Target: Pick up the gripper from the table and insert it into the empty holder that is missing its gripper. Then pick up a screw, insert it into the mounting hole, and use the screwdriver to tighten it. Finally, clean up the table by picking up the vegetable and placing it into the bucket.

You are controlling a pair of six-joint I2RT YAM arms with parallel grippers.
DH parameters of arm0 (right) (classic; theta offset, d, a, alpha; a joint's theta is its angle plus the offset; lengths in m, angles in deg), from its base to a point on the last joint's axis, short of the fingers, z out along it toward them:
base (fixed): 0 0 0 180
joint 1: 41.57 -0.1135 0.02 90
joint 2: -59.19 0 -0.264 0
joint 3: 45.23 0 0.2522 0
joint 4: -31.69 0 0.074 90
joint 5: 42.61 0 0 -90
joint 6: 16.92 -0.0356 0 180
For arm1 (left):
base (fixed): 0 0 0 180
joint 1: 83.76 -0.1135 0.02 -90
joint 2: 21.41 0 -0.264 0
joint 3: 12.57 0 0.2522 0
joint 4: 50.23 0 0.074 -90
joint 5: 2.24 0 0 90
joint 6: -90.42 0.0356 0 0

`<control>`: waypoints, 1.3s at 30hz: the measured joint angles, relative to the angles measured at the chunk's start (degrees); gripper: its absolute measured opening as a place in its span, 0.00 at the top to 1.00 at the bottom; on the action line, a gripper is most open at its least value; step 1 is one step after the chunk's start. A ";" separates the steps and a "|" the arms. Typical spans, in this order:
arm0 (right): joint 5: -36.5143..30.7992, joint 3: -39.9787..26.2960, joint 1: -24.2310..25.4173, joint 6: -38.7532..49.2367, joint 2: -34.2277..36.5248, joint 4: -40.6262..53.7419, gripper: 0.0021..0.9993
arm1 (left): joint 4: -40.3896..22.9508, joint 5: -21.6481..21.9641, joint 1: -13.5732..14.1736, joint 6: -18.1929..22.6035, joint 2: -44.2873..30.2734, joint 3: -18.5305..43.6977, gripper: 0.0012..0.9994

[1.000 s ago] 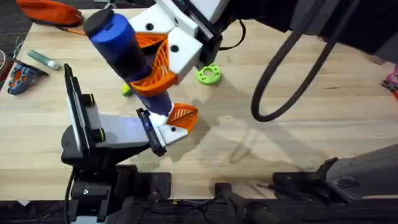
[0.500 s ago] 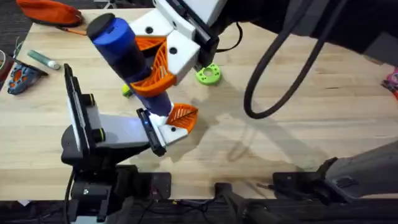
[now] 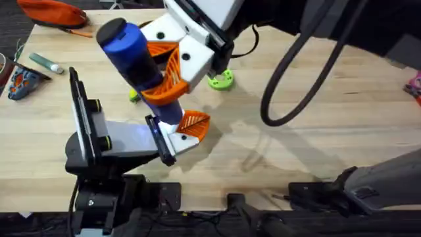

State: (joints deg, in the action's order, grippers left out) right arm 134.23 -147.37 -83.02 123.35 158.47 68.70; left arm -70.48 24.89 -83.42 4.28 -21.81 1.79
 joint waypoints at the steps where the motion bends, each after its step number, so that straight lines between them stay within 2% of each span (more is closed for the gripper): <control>1: 0.17 0.00 0.00 0.60 -0.01 0.39 0.99 | -0.02 -0.13 0.07 0.00 0.00 0.00 0.99; 39: 0.43 -0.11 0.00 3.19 0.31 2.73 0.99 | -0.15 -0.57 0.13 -0.24 -0.02 -0.02 0.99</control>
State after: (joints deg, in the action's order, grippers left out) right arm 134.65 -147.48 -83.02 126.53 158.78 71.43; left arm -70.63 24.32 -83.29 4.04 -21.83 1.77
